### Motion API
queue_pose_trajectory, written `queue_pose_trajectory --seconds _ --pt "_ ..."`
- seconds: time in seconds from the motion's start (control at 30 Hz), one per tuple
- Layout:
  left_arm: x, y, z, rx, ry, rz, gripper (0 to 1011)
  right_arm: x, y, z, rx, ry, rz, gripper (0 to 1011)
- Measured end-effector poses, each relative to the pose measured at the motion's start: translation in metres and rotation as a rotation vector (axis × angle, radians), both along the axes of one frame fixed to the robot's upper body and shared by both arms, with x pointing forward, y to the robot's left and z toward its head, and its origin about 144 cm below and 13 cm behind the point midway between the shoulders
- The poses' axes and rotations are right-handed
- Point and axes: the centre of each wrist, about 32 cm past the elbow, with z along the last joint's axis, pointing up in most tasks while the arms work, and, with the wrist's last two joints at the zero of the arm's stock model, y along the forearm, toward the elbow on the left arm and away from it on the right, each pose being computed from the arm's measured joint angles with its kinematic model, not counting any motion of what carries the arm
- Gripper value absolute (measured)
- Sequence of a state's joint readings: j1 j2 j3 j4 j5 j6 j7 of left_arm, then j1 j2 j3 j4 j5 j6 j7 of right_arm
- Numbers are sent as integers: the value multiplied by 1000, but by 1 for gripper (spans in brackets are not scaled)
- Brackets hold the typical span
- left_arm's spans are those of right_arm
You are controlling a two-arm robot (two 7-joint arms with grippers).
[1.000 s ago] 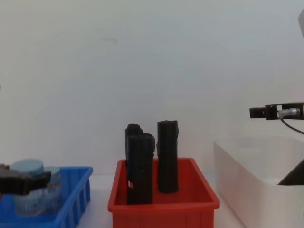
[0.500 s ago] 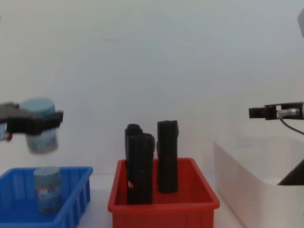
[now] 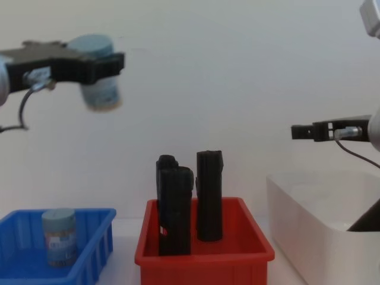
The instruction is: Pick the cotton swabs from the blue box and place them into the white box.
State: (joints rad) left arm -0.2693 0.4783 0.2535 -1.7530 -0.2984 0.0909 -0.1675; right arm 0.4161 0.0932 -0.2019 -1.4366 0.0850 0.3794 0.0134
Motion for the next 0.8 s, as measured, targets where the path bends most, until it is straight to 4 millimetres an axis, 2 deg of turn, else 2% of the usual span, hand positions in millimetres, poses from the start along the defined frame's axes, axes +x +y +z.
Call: queue_pose_trajectory --seconds 0.37,0.8 --pt "15 -34 22 -10 -69 -151 669 -10 2 9 5 -50 157 1002" --pt "26 -64 29 -9 -83 -248 669 -16 9 10 -19 -86 249 1002"
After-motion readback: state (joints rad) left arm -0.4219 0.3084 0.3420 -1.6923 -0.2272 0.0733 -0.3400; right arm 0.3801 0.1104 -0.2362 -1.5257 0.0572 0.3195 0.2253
